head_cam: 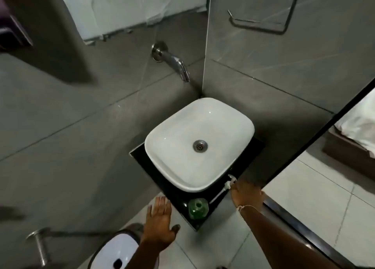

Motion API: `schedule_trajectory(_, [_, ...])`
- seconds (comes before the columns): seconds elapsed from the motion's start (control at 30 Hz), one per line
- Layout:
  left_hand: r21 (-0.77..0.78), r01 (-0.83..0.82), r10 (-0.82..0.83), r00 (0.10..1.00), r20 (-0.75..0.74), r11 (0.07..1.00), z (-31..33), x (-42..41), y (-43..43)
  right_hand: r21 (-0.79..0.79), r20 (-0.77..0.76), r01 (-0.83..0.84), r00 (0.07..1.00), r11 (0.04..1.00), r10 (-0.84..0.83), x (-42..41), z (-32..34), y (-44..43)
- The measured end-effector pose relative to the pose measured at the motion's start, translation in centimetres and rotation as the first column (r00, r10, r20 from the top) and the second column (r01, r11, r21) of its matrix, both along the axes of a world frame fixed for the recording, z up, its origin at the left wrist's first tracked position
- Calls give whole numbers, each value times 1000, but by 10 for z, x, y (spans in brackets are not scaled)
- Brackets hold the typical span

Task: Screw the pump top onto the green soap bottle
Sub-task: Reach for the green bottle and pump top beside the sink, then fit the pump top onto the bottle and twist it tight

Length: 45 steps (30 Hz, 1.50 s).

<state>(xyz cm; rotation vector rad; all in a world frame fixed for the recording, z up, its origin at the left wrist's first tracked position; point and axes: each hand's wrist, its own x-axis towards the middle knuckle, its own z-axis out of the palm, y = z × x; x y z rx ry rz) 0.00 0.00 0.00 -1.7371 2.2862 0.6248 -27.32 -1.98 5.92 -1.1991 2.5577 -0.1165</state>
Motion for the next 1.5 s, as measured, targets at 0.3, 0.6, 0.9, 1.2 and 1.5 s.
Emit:
schedule_trajectory(0.3, [65,-140,148,980,-134,988,-42,-35,-5,217,385,203,881,955,-274,-20,-56,-34])
schedule_trajectory(0.6, [13,-159,158,958,-241,987,-56,-42,-17,164,406,327,837,931,-366,-18,-86,-49])
schedule_trajectory(0.9, [-21,-162,149,946,-288,987,-56,-47,-19,143,586,567,612,812,-530,-12,-63,-41])
schedule_trajectory(1.2, [-29,-184,167,937,-308,982,-55,-48,-14,-593,701,526,710,610,69,54,18,59])
schedule_trajectory(1.5, [-39,-182,166,951,-262,982,-55,-49,-14,-750,453,239,864,616,217,81,-18,59])
